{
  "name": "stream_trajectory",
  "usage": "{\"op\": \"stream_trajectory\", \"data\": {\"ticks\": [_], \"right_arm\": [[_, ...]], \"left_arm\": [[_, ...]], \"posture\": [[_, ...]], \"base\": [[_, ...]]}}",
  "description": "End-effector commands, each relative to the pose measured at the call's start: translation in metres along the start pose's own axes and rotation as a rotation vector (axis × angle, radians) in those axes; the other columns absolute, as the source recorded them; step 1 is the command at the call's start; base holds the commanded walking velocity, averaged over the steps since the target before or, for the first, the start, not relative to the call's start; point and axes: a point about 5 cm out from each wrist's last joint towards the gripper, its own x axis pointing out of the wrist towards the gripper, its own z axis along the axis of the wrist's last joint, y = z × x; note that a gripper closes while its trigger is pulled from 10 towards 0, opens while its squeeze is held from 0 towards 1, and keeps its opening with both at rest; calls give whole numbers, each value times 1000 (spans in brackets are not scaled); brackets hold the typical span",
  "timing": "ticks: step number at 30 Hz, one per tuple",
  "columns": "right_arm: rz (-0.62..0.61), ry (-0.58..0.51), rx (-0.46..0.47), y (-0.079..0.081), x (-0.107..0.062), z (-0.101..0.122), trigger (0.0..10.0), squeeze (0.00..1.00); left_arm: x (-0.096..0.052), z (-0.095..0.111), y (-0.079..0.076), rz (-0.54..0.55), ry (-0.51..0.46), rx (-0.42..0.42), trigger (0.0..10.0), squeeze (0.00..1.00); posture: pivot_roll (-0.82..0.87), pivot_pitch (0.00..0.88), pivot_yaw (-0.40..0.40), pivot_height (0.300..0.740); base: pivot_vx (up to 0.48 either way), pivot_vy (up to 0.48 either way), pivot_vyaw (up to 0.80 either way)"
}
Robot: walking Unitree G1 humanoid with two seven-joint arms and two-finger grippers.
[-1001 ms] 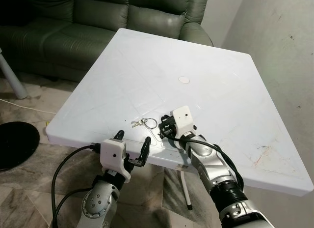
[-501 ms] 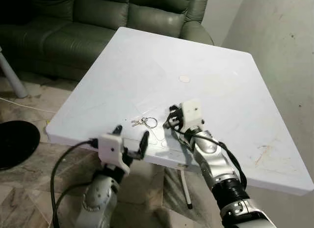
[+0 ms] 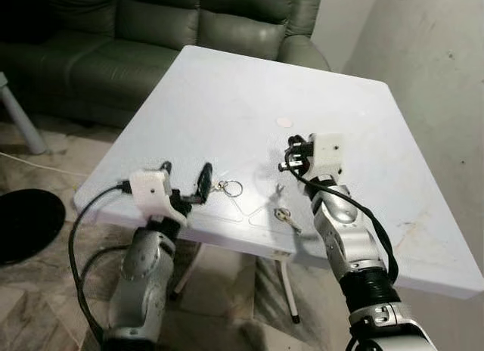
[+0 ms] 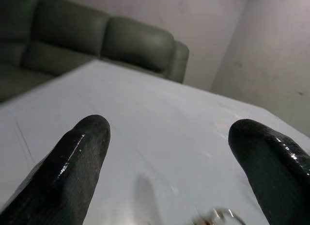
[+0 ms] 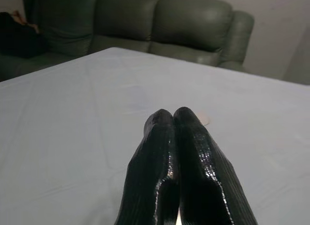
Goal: Hang keys on a hook
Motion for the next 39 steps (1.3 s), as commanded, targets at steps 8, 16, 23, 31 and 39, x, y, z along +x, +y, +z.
{"op": "stream_trajectory", "data": {"ticks": [8, 16, 23, 31, 39], "right_arm": [[36, -168, 125, -13, -36, 16, 10000, 0], [34, -188, 122, -16, -61, 3, 10000, 0], [-19, -162, 58, -28, -69, -5, 10000, 0], [-14, -128, 18, -28, -71, -9, 10000, 0], [-25, -91, -4, -28, -56, -9, 10000, 0]], "left_arm": [[-1, 8, 20, 96, -24, 7, 10000, 0], [-11, 8, 25, 101, -26, 18, 10000, 0], [-16, 4, 37, 140, 5, 24, 10000, 0], [-17, 5, 42, 149, 32, -13, 10000, 0], [-3, 9, 50, 161, 39, -10, 10000, 0]], "posture": [[52, 0, -92, 702], [48, 0, -88, 702], [53, 0, -85, 702], [51, 0, -77, 702], [54, 0, -72, 702]], "base": [[0, 0, 0], [0, 0, 0], [0, 0, 0], [0, 0, 0], [0, 0, 0]]}}
